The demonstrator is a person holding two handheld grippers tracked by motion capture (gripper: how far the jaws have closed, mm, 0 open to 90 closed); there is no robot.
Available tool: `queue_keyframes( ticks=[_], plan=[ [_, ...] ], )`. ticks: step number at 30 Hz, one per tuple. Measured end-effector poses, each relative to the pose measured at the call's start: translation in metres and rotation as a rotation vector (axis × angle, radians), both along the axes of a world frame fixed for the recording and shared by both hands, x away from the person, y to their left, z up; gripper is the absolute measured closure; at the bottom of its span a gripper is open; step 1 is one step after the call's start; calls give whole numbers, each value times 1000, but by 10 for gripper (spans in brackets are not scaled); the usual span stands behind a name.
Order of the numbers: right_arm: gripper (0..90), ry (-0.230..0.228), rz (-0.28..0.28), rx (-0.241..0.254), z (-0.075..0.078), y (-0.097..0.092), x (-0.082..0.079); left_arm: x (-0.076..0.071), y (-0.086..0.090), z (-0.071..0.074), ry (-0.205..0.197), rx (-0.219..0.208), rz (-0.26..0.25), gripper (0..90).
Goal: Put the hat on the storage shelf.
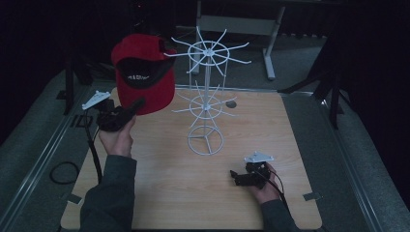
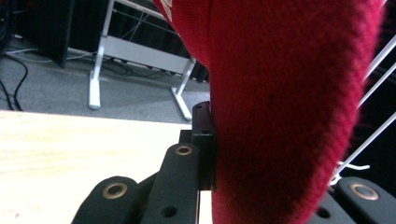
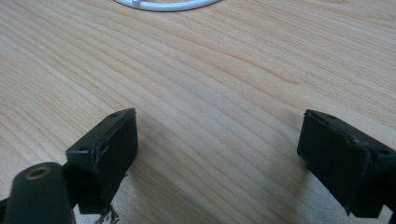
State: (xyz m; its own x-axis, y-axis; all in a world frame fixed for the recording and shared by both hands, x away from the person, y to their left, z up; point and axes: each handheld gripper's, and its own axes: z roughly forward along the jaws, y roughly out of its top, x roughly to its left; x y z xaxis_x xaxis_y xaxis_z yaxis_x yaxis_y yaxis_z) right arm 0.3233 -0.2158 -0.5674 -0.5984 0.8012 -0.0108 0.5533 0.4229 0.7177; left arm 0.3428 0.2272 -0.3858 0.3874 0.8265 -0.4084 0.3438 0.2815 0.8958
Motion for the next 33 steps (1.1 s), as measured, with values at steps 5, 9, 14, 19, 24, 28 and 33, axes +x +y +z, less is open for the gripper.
queue_keyframes(
  ticks=[5,9,14,19,24,28,33],
  plan=[
    [121,0,1,0,0,0,0,3,-4,10,-21,-10,4,845],
    [121,1,2,0,0,0,0,7,-5,19,-40,-31,10,845],
    [121,1,2,1,0,0,0,10,-2,29,-56,-61,24,845],
    [121,2,2,1,0,0,0,7,0,41,-91,-78,16,845],
    [121,2,2,1,0,0,0,1,-1,52,-127,-60,-7,844],
    [121,1,3,1,0,0,1,-3,-3,54,-133,-40,-15,844],
    [121,1,4,1,0,0,1,-6,-9,52,-133,8,-8,844]
  ],
)
